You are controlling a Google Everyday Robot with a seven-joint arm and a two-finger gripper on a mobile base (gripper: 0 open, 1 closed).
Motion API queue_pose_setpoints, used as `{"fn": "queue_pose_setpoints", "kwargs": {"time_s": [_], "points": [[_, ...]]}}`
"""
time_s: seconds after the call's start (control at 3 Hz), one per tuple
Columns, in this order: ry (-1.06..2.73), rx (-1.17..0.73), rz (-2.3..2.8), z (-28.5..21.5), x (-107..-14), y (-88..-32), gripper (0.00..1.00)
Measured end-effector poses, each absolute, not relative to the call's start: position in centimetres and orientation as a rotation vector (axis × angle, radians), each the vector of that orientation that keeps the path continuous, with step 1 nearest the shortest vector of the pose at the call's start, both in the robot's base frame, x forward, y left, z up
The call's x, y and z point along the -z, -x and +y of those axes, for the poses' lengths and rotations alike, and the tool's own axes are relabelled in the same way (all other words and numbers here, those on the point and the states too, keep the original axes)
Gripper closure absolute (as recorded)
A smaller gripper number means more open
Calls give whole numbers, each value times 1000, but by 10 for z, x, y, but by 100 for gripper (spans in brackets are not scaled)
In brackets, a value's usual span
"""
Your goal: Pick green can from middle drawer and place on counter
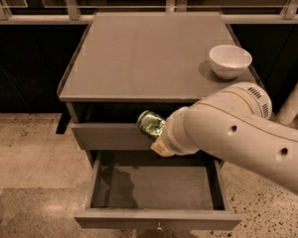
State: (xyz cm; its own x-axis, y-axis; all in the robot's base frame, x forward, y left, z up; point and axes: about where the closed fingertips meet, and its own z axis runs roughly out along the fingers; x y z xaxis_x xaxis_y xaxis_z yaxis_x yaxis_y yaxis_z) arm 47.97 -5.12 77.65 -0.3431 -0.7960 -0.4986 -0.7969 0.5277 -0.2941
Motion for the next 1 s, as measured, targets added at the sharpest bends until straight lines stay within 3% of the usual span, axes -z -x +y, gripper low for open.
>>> {"fn": "queue_pose_setpoints", "kwargs": {"time_s": [1.0], "points": [[1311,38,2132,-44,-794,-481,100]]}}
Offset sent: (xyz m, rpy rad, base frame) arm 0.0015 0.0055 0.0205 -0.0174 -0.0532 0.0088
